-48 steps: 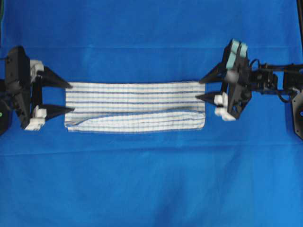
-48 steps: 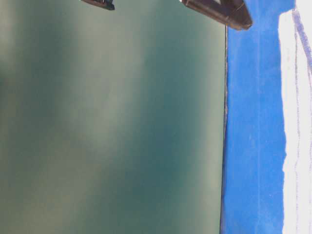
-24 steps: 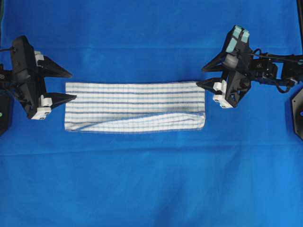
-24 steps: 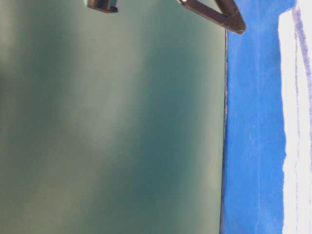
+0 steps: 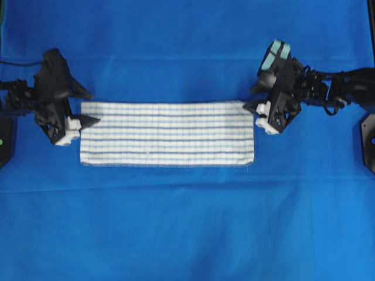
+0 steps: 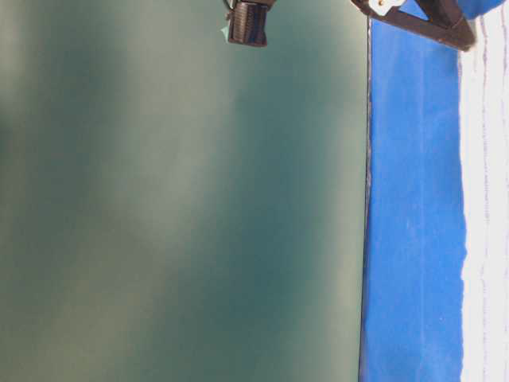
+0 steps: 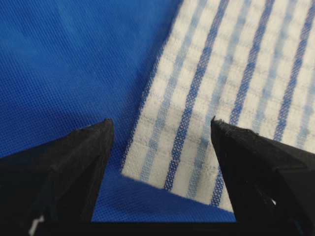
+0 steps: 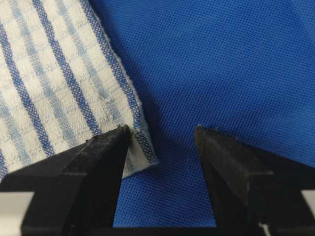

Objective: Fold the blue towel.

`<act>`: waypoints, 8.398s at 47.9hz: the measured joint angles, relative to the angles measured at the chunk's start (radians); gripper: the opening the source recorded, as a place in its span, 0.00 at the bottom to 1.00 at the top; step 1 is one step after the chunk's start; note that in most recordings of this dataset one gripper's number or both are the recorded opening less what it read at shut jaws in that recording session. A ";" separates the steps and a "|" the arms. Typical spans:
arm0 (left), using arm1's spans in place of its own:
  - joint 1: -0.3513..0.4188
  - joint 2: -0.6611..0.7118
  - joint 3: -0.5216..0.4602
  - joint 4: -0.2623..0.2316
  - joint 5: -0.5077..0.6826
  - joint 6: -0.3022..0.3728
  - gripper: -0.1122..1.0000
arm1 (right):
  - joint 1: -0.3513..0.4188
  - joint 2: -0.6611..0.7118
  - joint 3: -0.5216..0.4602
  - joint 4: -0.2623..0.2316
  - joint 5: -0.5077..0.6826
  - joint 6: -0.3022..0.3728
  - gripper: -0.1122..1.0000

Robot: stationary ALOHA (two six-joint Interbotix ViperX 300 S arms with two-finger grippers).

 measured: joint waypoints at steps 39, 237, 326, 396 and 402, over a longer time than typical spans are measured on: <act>0.000 0.020 -0.017 0.000 0.077 -0.018 0.13 | 0.084 0.011 -0.014 0.003 0.029 0.014 0.14; -0.425 0.377 -0.667 -0.003 0.063 -0.044 0.13 | -0.229 0.161 -0.634 -0.241 0.350 -0.051 0.13; -0.201 -0.287 -0.229 0.002 -0.064 0.110 0.62 | 0.144 -0.495 0.012 -0.216 -0.097 0.057 0.50; 0.305 0.520 -0.660 0.002 -0.104 0.114 0.90 | -0.328 0.169 -0.290 -0.227 -0.087 0.044 0.71; 0.313 0.577 -0.695 0.002 -0.109 0.112 0.90 | -0.345 0.222 -0.301 -0.227 -0.097 0.044 0.71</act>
